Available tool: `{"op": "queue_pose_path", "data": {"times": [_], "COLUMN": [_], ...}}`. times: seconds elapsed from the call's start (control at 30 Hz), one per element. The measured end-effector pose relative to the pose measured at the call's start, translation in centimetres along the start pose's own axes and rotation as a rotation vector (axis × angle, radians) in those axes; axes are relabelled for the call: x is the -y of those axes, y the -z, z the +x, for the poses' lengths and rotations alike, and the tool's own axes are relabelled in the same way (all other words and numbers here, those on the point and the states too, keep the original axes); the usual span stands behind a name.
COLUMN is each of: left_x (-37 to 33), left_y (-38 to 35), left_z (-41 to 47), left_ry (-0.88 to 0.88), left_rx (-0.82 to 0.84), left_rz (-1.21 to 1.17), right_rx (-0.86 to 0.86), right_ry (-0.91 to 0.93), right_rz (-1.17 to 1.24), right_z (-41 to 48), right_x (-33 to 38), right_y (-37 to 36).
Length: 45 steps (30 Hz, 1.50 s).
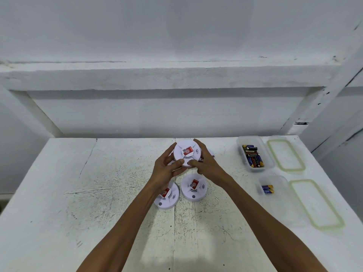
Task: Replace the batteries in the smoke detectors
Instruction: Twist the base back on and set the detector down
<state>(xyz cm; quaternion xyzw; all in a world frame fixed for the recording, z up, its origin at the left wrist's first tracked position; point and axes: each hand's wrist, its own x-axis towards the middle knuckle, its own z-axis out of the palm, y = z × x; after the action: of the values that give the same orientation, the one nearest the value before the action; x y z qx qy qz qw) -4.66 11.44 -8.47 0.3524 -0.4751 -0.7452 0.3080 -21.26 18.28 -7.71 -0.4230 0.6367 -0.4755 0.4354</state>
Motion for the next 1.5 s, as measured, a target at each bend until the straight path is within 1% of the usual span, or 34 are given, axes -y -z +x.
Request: {"op": "queue_pose_path", "data": {"times": [0.13,0.37,1.5], "left_x": [-0.13,0.12,-0.1], "left_y": [0.11,0.11,0.54], "left_z": [0.15,-0.05,0.26], "left_ry": [0.012,0.017,0.021], "left_rx": [0.008,0.016,0.004], "left_rz": [-0.001,-0.001,-0.003], "right_rx": [0.054,0.046,0.009], "right_ry": [-0.06,-0.102,-0.088], "right_rz": [0.046,0.058,0.058], "right_z": [-0.4,-0.71,-0.56], "right_x": [0.0,-0.03,0.43], "right_y": [0.66,0.5,-0.19]}}
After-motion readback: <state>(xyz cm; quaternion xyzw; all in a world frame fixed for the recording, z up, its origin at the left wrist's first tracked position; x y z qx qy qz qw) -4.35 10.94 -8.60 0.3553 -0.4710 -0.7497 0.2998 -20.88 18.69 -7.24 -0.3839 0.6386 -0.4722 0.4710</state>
